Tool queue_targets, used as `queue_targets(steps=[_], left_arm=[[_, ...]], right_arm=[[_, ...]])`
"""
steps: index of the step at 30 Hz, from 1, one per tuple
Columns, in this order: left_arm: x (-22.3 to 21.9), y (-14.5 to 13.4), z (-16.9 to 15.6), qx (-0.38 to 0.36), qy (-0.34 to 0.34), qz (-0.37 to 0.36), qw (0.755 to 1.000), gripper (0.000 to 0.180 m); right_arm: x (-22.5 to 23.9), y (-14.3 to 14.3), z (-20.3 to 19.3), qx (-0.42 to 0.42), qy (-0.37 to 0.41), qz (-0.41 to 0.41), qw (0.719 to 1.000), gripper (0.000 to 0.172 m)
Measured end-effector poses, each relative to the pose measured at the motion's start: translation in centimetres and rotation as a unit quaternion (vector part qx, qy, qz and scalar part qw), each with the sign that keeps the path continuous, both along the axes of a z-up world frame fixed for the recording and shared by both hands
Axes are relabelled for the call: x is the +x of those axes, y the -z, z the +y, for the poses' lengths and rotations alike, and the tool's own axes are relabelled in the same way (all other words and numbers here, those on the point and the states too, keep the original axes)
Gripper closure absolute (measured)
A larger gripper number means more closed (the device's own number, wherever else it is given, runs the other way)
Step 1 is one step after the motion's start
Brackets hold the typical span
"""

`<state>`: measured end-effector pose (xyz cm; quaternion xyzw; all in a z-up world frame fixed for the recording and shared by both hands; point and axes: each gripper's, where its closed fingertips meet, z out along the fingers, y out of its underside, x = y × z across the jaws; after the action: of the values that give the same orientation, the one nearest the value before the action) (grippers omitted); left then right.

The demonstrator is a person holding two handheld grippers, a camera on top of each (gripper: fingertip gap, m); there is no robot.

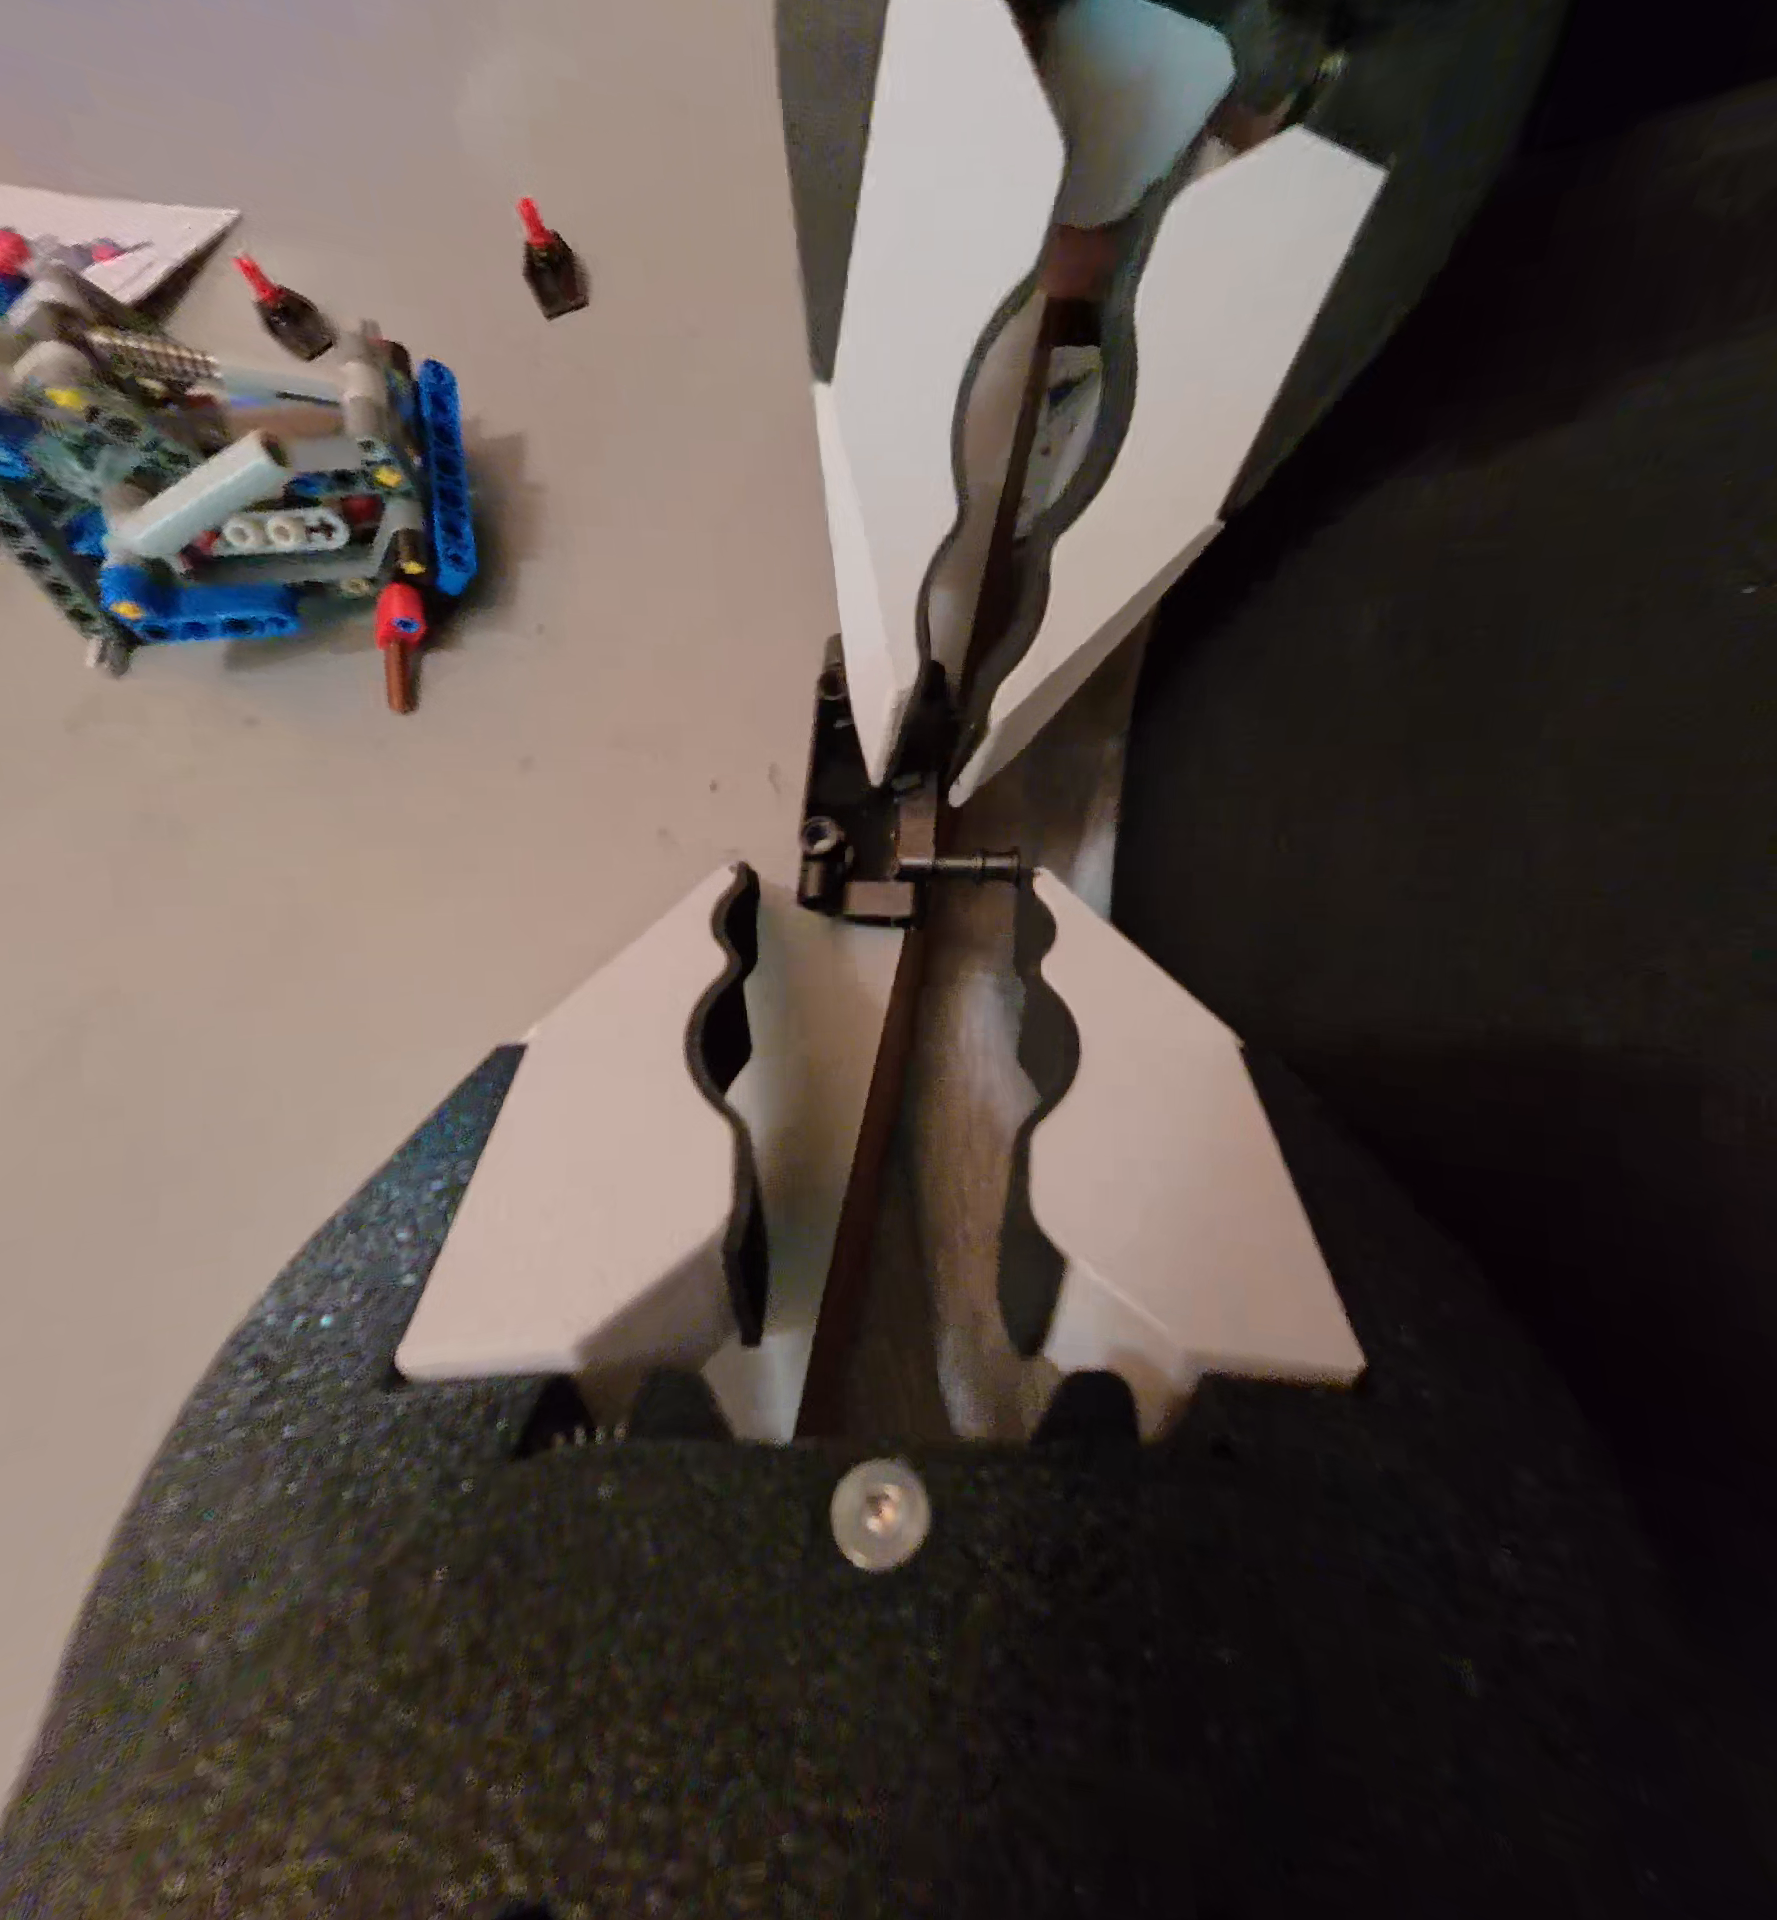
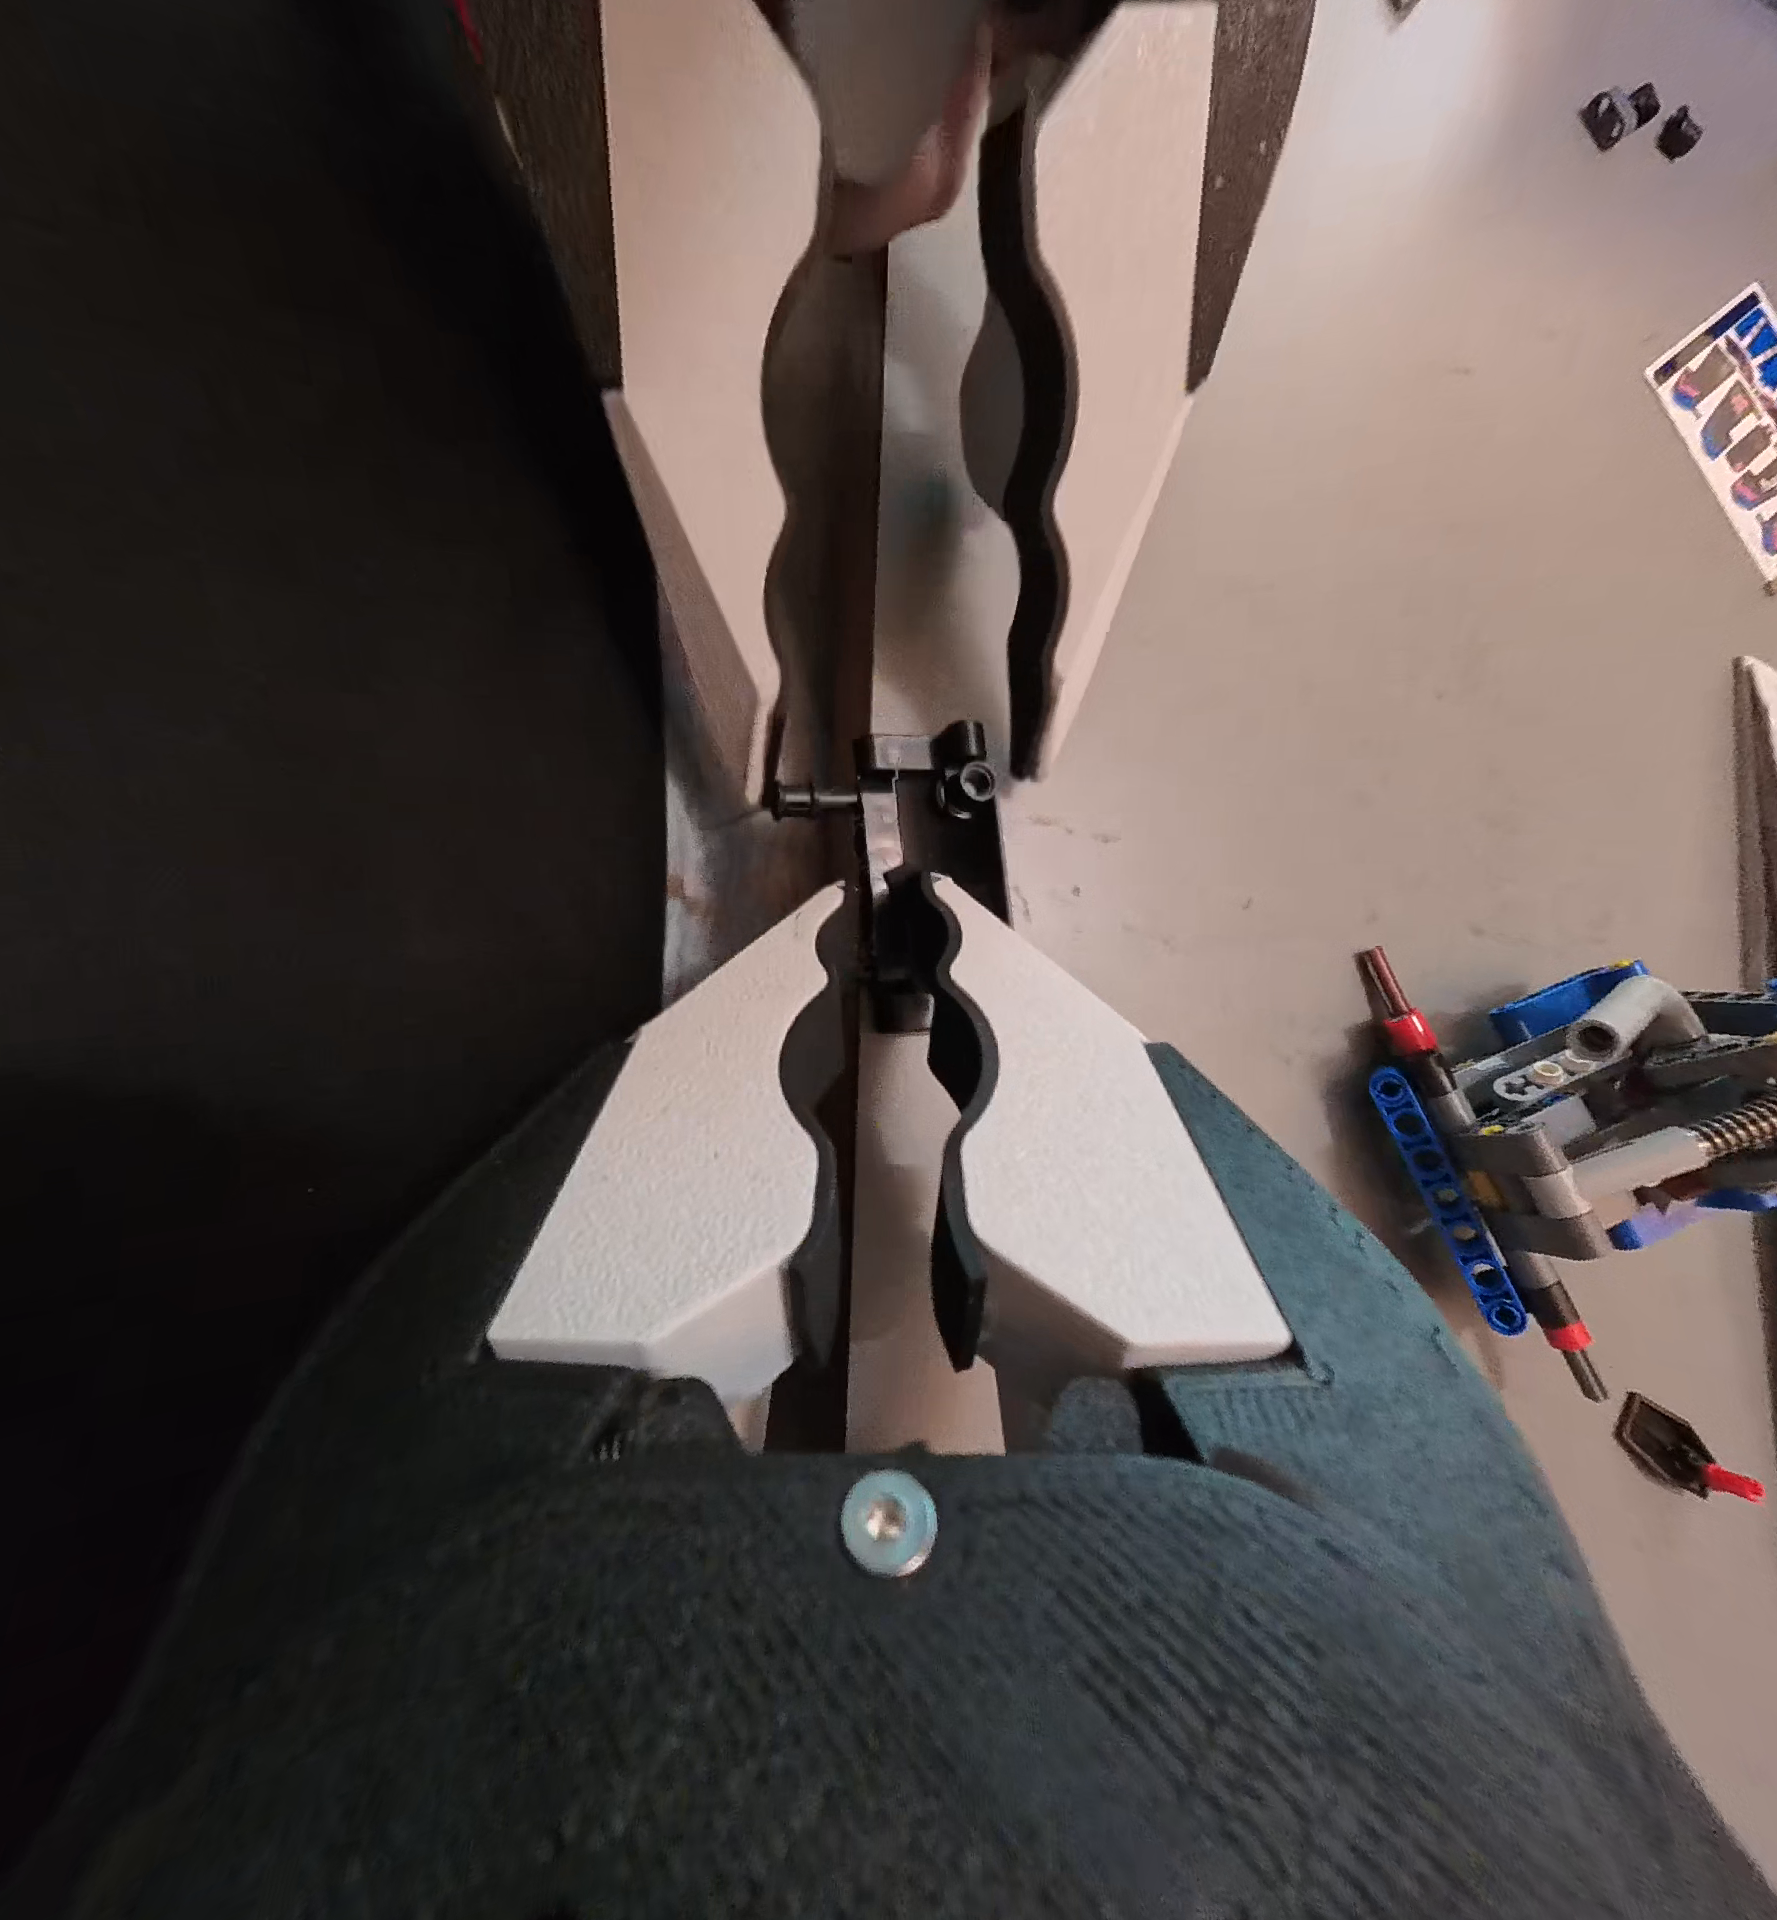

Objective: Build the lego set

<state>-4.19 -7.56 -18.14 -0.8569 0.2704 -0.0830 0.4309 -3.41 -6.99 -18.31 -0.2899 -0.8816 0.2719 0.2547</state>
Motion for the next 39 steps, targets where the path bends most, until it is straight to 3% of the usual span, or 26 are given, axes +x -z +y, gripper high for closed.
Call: queue_targets(steps=[3, 5, 13, 15, 21, 26, 31, 39], left_arm=[[-0.4, -1.2, -0.5, 0.047, -0.009, 0.037, 0.998, 0.141], [0.1, -1.1, -1.3, 0.041, 0.008, 0.055, 0.998, 0.142], [0.6, 0.0, -0.6, 0.021, -0.04, 0.003, 0.999, 0.133], [0.3, 0.1, -0.3, 0.026, -0.054, 0.012, 0.998, 0.141], [0.1, 0.2, -0.2, 0.049, -0.062, 0.035, 0.996, 0.141], [-0.1, 0.1, 0.0, 0.063, -0.052, 0.043, 0.996, 0.141], [-0.3, 0.1, 0.2, 0.066, -0.034, 0.044, 0.996, 0.141], [-0.6, 0.1, 0.3, 0.077, -0.028, 0.054, 0.995, 0.141]], right_arm=[[0.0, 0.0, 0.0, 0.014, 0.001, 0.01, 1.0, 0.165], [0.0, 0.0, -0.1, 0.021, -0.001, 0.014, 1.0, 0.164], [-0.1, 0.0, -0.1, 0.015, 0.009, 0.035, 0.999, 0.164], [-0.1, 0.0, -0.2, 0.014, 0.007, 0.036, 0.999, 0.165], [-0.2, -0.1, -0.2, 0.01, 0.007, 0.039, 0.999, 0.164], [0.6, 0.0, -1.0, -0.03, -0.023, 0.0, 0.999, 0.138], [-0.4, -0.2, -0.3, 0.003, -0.011, 0.015, 1.0, 0.159], [-0.6, -0.2, -0.9, -0.034, 0.003, 0.022, 0.999, 0.146]])
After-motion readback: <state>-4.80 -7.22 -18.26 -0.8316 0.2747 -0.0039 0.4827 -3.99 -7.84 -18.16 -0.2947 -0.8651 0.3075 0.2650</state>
